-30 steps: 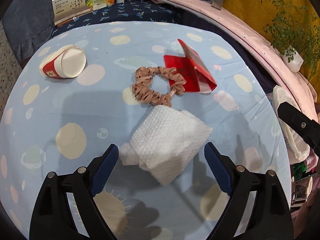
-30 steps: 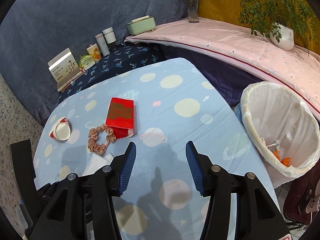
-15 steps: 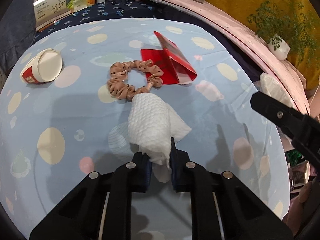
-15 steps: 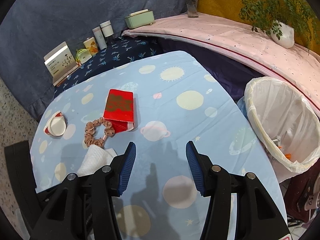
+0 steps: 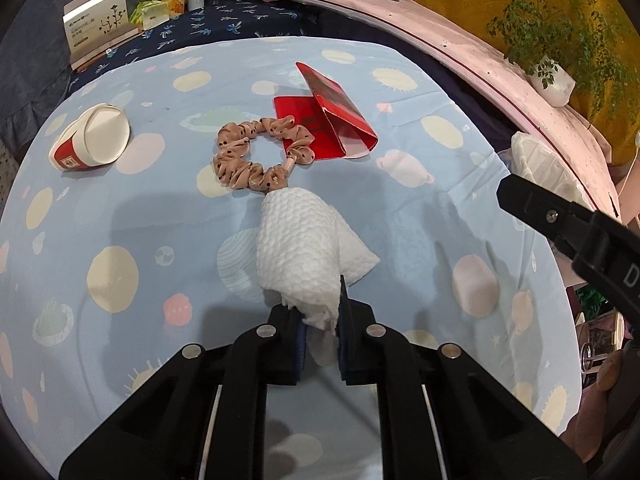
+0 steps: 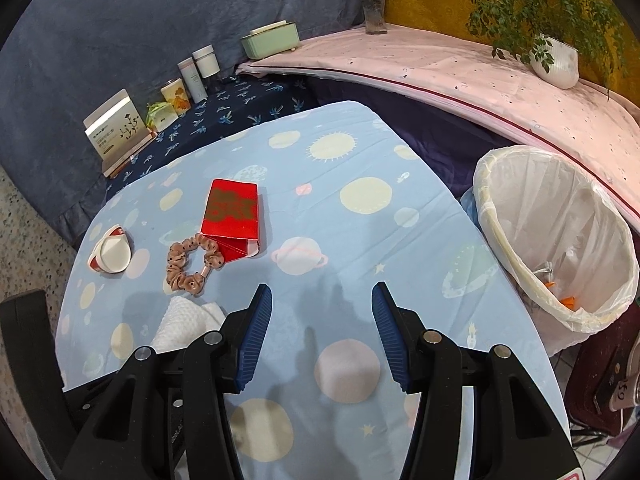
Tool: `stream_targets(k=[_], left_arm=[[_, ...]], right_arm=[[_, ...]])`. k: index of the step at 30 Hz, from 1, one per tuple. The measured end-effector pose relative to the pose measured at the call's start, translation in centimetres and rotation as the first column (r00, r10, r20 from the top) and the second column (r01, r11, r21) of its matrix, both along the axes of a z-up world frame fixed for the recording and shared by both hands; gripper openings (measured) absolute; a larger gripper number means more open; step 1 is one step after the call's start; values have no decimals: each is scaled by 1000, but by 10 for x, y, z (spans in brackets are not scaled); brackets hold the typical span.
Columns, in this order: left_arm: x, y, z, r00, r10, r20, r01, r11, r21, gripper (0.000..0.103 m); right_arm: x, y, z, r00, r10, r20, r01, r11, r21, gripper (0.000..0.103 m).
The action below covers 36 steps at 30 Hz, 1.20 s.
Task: Collect trash
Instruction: 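Lift the white tissue with the left gripper while the right gripper grasps the red packet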
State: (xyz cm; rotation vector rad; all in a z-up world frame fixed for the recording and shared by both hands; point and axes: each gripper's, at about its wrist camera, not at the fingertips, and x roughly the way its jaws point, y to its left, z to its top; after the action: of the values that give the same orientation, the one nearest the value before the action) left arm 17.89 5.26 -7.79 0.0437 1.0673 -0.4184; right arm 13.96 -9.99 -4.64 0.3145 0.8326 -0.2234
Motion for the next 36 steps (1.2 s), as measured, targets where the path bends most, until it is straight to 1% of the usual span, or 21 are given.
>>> stream_targets(k=[3,7,14,19,25,36], left_arm=[[-1,4,4,1000,7,6,-7,1000,-4,11],[-1,14,9,1000,24,13,-24,1000,-14,11],[5,41,22,995,88,36,-87,996,-36,11],[16,63,30,990,128,56,-126,991,-47,11],[33,83,33,983,175,61,-171,983,-68,11],[53,90,28,981,186,57,-182,980,-76,11]], right_arm=[[1,0,0,1000,-4,3,4,1000,17,51],[3,6,1,1000,11,9,-11,1000,8,51],[15,22,3,999,49,12,-49,999,2,51],[35,36,2,997,77,14,-77,997,8,51],[65,52,-5,994,112,-1,-112,994,2,51],[112,58,-31,991,125,-54,-126,992,-10,51]])
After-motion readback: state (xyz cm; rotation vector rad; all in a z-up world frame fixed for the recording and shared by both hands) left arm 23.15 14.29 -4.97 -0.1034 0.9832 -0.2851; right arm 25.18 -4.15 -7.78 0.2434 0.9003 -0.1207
